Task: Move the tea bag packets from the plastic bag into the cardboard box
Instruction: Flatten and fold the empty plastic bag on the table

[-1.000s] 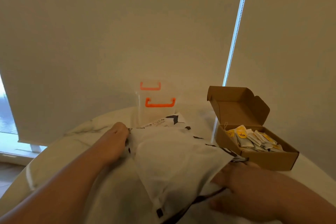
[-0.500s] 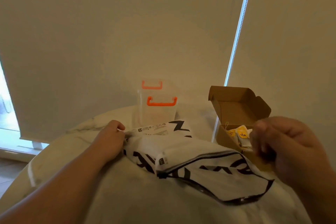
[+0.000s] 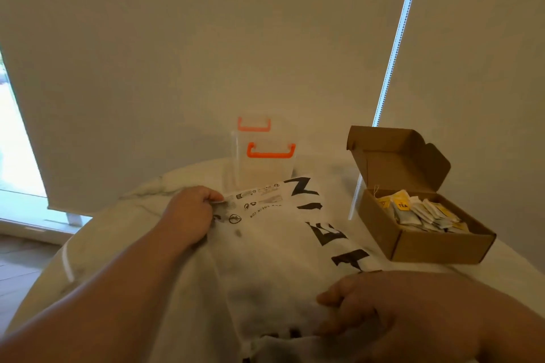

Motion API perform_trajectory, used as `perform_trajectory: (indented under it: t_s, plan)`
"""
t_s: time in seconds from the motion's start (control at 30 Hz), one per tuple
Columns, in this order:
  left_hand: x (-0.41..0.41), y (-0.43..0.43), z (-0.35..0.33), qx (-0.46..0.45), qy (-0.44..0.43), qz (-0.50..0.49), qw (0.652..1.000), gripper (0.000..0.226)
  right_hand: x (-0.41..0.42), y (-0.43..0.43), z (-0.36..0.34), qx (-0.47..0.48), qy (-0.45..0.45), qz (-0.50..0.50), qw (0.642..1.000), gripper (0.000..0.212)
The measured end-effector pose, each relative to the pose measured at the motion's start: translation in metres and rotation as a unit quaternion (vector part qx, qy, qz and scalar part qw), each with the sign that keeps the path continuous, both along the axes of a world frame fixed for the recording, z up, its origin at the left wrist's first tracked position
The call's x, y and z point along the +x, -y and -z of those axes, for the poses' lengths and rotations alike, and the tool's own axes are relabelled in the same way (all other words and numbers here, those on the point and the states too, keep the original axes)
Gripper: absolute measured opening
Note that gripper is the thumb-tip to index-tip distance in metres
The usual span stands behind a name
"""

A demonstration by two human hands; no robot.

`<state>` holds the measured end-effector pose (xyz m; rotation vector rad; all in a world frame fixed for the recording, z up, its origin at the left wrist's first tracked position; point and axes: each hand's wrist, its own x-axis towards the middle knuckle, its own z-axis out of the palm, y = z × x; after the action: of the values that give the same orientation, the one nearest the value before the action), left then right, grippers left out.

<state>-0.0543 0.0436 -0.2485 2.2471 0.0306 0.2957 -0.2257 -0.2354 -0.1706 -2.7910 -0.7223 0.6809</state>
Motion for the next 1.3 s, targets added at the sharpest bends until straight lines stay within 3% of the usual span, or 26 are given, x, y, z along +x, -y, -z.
perform_trajectory:
  t_s: [0.1,0.17,0.23,0.33,0.43,0.53,0.67,0.8,0.87,0.93,1.0,1.13,1.3]
  plan:
    - [-0.006,0.006,-0.006,0.113,-0.016,-0.025,0.993,0.053,-0.008,-0.005,-0.015,0.048,0.032,0.033,0.998,0.028]
    - [-0.018,0.018,-0.022,0.167,0.064,-0.038,0.983,0.043,-0.01,-0.003,-0.017,0.155,0.114,0.079,0.978,0.044]
    - [-0.036,0.036,-0.033,0.201,0.112,0.021,0.973,0.045,0.002,0.002,-0.008,0.214,0.214,0.102,0.948,0.051]
    - [-0.056,0.063,-0.021,0.312,-0.009,0.146,0.939,0.08,0.026,0.004,0.021,0.149,0.185,0.146,0.96,0.06]
    - [-0.052,0.073,0.0,0.393,-0.105,0.195,0.893,0.1,0.052,0.009,0.057,-0.019,0.108,0.156,0.982,0.075]
    - [-0.043,0.072,0.005,0.413,-0.096,0.205,0.882,0.099,0.064,0.009,0.071,-0.113,0.101,0.17,0.974,0.084]
    - [-0.042,0.073,0.006,0.431,-0.091,0.207,0.873,0.098,0.066,0.005,0.073,-0.121,0.11,0.178,0.97,0.088]
    - [-0.044,0.069,-0.001,0.398,-0.066,0.205,0.892,0.104,0.052,0.009,0.049,-0.037,0.081,0.19,0.978,0.09]
    - [-0.044,0.064,-0.006,0.4,-0.029,0.178,0.899,0.107,0.046,0.015,0.029,0.037,0.115,0.212,0.97,0.085]
    - [-0.042,0.058,-0.006,0.41,-0.058,0.163,0.896,0.113,0.047,0.016,0.014,0.077,0.173,0.205,0.96,0.076]
    - [-0.04,0.053,-0.003,0.415,-0.124,0.176,0.884,0.122,0.056,0.013,0.014,0.08,0.175,0.19,0.963,0.074]
    - [-0.036,0.046,-0.006,0.417,-0.143,0.228,0.868,0.127,0.072,0.007,0.048,-0.054,0.078,0.154,0.983,0.084]
    - [-0.041,0.031,-0.018,0.415,-0.144,0.272,0.856,0.136,0.051,0.003,0.031,-0.172,0.039,0.156,0.972,0.094]
